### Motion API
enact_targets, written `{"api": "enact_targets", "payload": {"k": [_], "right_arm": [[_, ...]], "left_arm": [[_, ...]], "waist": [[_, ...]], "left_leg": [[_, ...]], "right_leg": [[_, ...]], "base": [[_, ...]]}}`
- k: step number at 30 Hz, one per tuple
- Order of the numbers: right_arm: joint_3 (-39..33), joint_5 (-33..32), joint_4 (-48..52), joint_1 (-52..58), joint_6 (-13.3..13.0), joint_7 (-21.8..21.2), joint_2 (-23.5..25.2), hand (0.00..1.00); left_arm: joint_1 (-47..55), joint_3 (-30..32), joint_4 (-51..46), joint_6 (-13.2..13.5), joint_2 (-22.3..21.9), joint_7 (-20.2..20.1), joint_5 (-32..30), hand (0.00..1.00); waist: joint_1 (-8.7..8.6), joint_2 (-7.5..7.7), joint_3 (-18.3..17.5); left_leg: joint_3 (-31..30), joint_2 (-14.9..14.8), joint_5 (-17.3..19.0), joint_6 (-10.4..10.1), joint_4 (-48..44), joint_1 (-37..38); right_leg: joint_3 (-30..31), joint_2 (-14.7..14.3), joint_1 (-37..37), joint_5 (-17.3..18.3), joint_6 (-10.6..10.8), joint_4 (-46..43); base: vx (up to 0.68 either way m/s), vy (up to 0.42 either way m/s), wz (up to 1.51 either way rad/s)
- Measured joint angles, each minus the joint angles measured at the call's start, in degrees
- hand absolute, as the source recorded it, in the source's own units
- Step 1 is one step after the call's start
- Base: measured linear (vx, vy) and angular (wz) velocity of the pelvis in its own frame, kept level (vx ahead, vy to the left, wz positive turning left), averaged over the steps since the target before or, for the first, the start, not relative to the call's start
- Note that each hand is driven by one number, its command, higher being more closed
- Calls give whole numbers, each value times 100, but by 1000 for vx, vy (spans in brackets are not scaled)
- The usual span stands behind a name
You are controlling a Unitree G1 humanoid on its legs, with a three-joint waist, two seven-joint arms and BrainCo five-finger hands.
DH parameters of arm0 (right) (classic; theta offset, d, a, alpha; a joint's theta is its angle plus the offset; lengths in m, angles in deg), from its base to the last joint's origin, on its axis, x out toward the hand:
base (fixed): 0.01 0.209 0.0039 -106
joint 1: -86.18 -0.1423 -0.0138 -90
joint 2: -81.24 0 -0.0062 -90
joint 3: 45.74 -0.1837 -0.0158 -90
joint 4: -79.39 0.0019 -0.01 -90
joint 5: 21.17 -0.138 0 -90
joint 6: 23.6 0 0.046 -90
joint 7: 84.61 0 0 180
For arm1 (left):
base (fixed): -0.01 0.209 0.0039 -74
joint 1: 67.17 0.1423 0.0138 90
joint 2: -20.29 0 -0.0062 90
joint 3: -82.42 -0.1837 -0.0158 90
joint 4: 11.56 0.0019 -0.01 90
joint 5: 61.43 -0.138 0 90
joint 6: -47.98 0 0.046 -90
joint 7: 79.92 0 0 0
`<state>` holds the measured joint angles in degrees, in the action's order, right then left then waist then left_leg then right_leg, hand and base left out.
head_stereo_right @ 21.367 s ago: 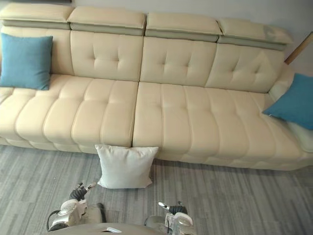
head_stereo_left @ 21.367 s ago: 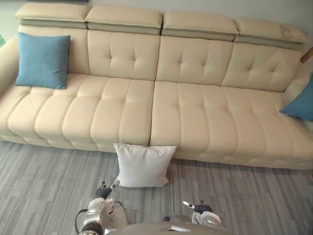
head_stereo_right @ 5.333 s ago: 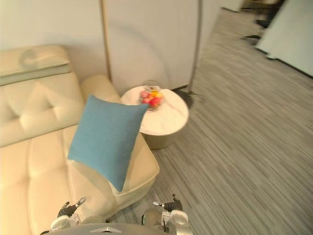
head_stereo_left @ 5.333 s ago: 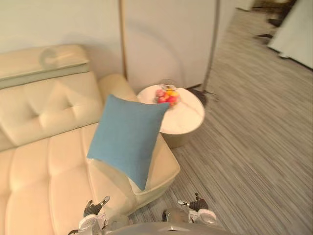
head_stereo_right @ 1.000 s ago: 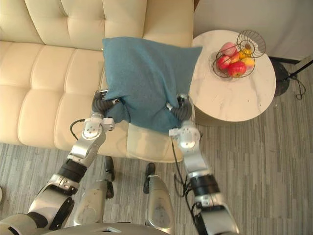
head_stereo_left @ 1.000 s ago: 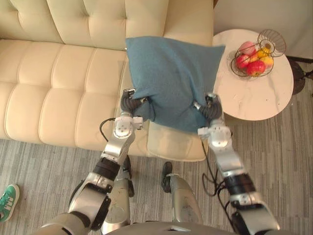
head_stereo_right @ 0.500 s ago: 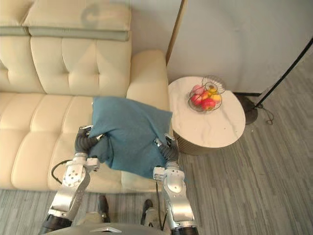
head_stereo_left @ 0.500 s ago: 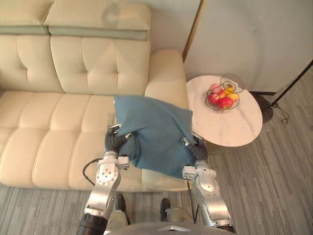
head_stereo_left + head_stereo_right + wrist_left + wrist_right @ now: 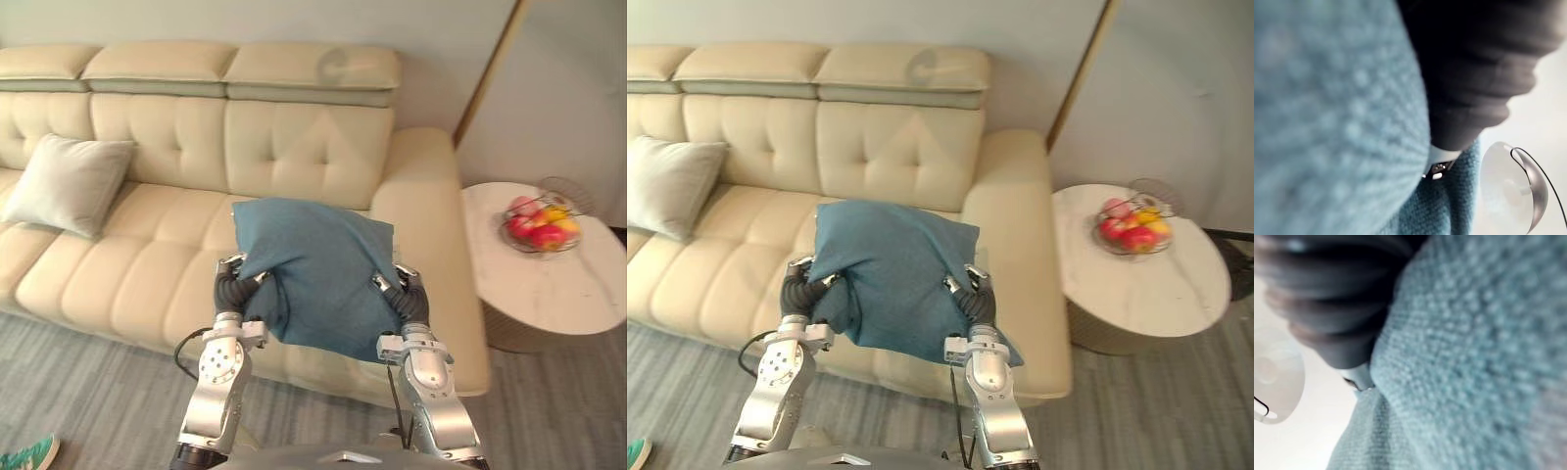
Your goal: Pick up cushions and gather them together orderly.
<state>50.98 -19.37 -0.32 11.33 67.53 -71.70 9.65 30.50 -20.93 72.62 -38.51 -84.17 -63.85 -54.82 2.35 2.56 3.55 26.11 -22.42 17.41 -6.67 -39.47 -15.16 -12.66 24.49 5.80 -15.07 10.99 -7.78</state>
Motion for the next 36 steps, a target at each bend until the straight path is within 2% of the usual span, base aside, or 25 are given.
{"api": "enact_targets", "payload": {"k": [1, 2, 3, 4, 5, 6, 7, 8, 9, 10, 12, 14, 17, 19, 21, 22, 25, 26, 28, 29, 30, 31, 32, 34, 36], "right_arm": [[37, 25, -48, 1, 34, -7, 23, 100], [75, 28, -77, 1, 36, -9, 28, 100], [119, 31, -264, -11, 36, -8, -16, 100], [131, 30, -299, -2, 44, -14, -17, 100], [129, 30, -300, 46, 54, -29, -19, 100], [104, 24, -301, 60, 54, -34, -31, 100], [93, 21, -300, 61, 53, -34, -44, 100], [93, 14, -299, 55, 52, -44, -96, 100], [92, 5, -299, 52, 52, -45, -126, 100], [92, -18, -300, 35, 50, -46, -159, 100], [64, -34, -301, -16, 29, -45, -238, 100], [13, -39, -303, -19, 24, -64, -318, 100], [-31, -42, -304, 33, 26, -156, -351, 100], [-42, -56, -273, 120, 26, -156, -393, 100], [-46, -173, -213, 224, 21, -160, -433, 100], [-25, -241, -162, 267, -16, -161, -478, 100], [-31, -251, 134, 275, -35, -151, -516, 100], [-77, -250, 251, 263, -72, -143, -525, 100], [-148, -250, 245, 230, -103, -121, -520, 100], [-148, -250, 243, 221, -110, -115, -518, 100], [-145, -248, 232, 208, -129, -114, -525, 100], [-143, -247, 230, 208, -133, -115, -530, 100], [-115, -245, 134, 203, -125, -120, -422, 100], [-121, -243, 139, 270, -125, -130, -244, 100], [-125, -241, 135, 292, -123, -160, -221, 100]], "left_arm": [[0, 6, 67, 0, 67, -4, -1, 100], [1, 12, 99, 0, 81, -4, -3, 100], [6, 68, 216, -14, 79, -16, -3, 100], [18, 92, 228, -37, 76, -19, -4, 100], [69, 86, 231, -54, 71, -28, -5, 100], [89, 82, 234, -65, 48, -98, -6, 100], [87, 82, 240, -65, 44, -154, -6, 100], [84, 81, 240, -64, 31, -200, -5, 100], [83, 80, 240, -64, 27, -224, -5, 100], [79, 81, 240, -64, 27, -261, -5, 100], [16, 66, 248, -68, 10, -265, -7, 100], [-55, -5, 248, -93, 1, -273, -20, 100], [-66, -49, 246, -110, -31, -296, -18, 100], [-65, -88, 244, -115, -65, -332, -20, 100], [-64, -106, 221, -115, -69, -401, -19, 100], [-64, -124, 146, -115, -71, -405, -15, 100], [-70, -124, -85, -109, -83, -405, -10, 100], [-78, -129, -146, -107, -112, -407, -10, 100], [-122, -138, -151, -108, -105, -456, -15, 100], [-136, -139, -152, -107, -106, -487, -19, 100], [-120, -132, -152, -106, -111, -504, -20, 100], [-101, -131, -153, -103, -112, -504, -20, 100], [-113, -93, -118, -105, -10, -497, -20, 100], [-112, -78, -119, -104, 1, -493, -20, 100], [-54, -63, -120, -101, 65, -493, -19, 100]], "waist": [[25, 32, 21], [28, 50, 24], [4, 35, 79], [-26, 101, 123], [-115, 65, 192], [-224, 33, 223], [-260, 28, 229], [-283, 22, 241], [-287, 6, 263], [-272, -15, 312], [-339, -92, 361], [-386, -155, 398], [-432, -198, 406], [-433, -201, 405], [-417, -252, 427], [-302, -298, 422], [-261, -297, 427], [-218, -321, 430], [-201, -261, 470], [-176, -221, 491], [-115, -235, 484], [-65, -268, 494], [-55, -61, 516], [-101, -46, 512], [-53, -27, 501]], "left_leg": [[137, 56, 117, 120, -112, 13], [203, 95, 145, 171, -121, 26], [428, 173, 203, 313, -48, 106], [462, 249, 186, 358, 43, 206], [482, 364, 172, 416, 187, 313], [476, 451, 164, 521, 343, 391], [461, 517, 126, 547, 477, 413], [438, 574, 99, 552, 577, 413], [420, 597, 101, 521, 620, 413], [398, 631, 105, 509, 683, 388], [219, 666, 61, 459, 718, 236], [-99, 957, -194, 352, 1110, 111], [-386, 1050, -418, 228, 1392, 162], [-551, 1029, -630, 288, 1385, 226], [-590, 769, -688, 358, 668, 27], [-683, 502, -845, 521, -159, -257], [-873, 446, -1307, 518, -857, -724], [-957, 483, -997, 409, -889, -798], [-1340, 806, -305, 398, -218, -829], [-1483, 960, -266, 370, 190, -835], [-1865, 1192, -549, 353, 1269, -676], [-1986, 1190, -1058, 257, 1690, -583], [-1818, 1335, -1075, 169, 1561, -520], [-1779, 1389, -988, 315, 1475, -606], [-1576, 1383, -917, 431, 1448, -564]], "right_leg": [[88, 88, 192, -280, -210, -108], [103, 127, 282, -403, -353, -153], [86, 135, 714, -356, -787, -712], [92, 91, 805, 15, -793, -1071], [136, -55, 883, 665, -718, -1515], [359, -421, 924, 1403, -528, -1917], [530, -733, 980, 1871, -453, -2125], [591, -1051, 1040, 2239, -411, -2208], [582, -1207, 1050, 2380, -413, -2195], [410, -1530, 1162, 2581, -511, -2133], [388, -1694, 1275, 2609, -709, -2099], [379, -1673, 1349, 2678, -840, -2058], [50, -1573, 1236, 2812, -900, -2128], [-128, -1606, 962, 2856, -955, -2046], [-237, -1747, 615, 2864, -970, -1818], [-219, -1891, 417, 2874, -986, -1660], [16, -1855, 319, 2871, -990, -1368], [159, -1852, 323, 2853, -960, -1263], [563, -1803, 217, 2833, -925, -1084], [662, -1730, 211, 2809, -882, -1071], [879, -1665, 251, 2781, -801, -1108], [966, -1691, 246, 2795, -686, -1132], [1196, -1555, 274, 2785, -547, -1100], [1272, -1500, 367, 2510, -536, -986], [1459, -1511, 442, 2358, -511, -921]], "base": [[-64, 570, -34], [-80, 580, -53], [-67, 399, -42], [-101, 377, -36], [-76, 192, -1], [-73, 166, 8], [-34, 113, 11], [-20, 68, 5], [-32, 34, -1], [-34, -19, 0], [-12, -68, 27], [102, -106, 39], [195, -140, 47], [269, -179, 51], [209, -108, 23], [174, -38, -11], [154, 63, -29], [184, 180, -41], [197, 236, -42], [197, 364, -60], [170, 366, -72], [202, 419, -85], [144, 259, -54], [130, 237, -23], [96, 221, -39]]}}
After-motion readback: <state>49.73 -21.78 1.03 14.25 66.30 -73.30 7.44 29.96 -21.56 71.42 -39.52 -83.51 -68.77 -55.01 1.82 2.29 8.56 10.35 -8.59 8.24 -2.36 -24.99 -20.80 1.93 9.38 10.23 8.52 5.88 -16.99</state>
